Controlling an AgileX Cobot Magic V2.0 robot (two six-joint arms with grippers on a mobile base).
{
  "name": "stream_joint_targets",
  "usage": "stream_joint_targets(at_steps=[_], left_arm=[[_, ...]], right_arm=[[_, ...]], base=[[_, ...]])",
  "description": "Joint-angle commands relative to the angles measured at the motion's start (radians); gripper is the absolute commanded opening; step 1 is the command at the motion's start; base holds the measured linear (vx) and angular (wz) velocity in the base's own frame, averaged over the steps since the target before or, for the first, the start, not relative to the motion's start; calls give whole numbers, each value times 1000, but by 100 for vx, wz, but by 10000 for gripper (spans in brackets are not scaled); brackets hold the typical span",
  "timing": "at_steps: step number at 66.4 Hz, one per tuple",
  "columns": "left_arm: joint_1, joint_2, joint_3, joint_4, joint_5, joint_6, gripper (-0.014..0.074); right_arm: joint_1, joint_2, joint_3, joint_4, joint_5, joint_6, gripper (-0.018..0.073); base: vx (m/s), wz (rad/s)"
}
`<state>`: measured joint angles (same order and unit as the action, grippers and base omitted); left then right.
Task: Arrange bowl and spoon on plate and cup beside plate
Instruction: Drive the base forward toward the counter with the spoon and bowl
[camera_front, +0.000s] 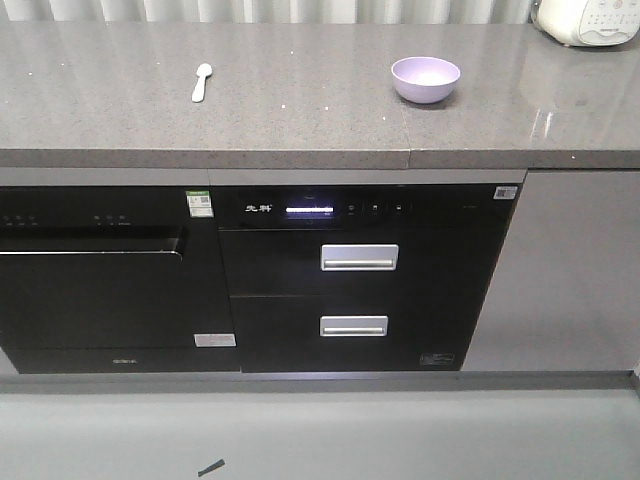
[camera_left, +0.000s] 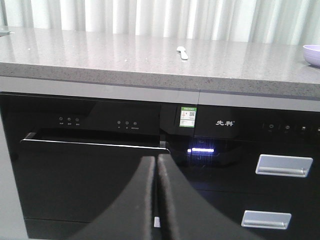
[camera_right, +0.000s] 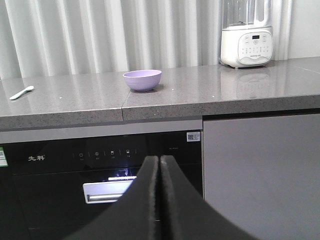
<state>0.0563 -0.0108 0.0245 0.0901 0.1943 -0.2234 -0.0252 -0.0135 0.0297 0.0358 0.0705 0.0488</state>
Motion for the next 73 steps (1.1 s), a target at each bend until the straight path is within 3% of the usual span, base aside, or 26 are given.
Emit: stream_joint_targets(at_steps=[1, 73], left_arm=[[0, -14, -19, 0, -69, -12, -6], [0, -14, -19, 0, -69, -12, -6]], right_arm=[[-5, -6, 7, -5, -70, -8, -3], [-5, -6, 7, -5, -70, -8, -3]], base=[[18, -2], [18, -4]])
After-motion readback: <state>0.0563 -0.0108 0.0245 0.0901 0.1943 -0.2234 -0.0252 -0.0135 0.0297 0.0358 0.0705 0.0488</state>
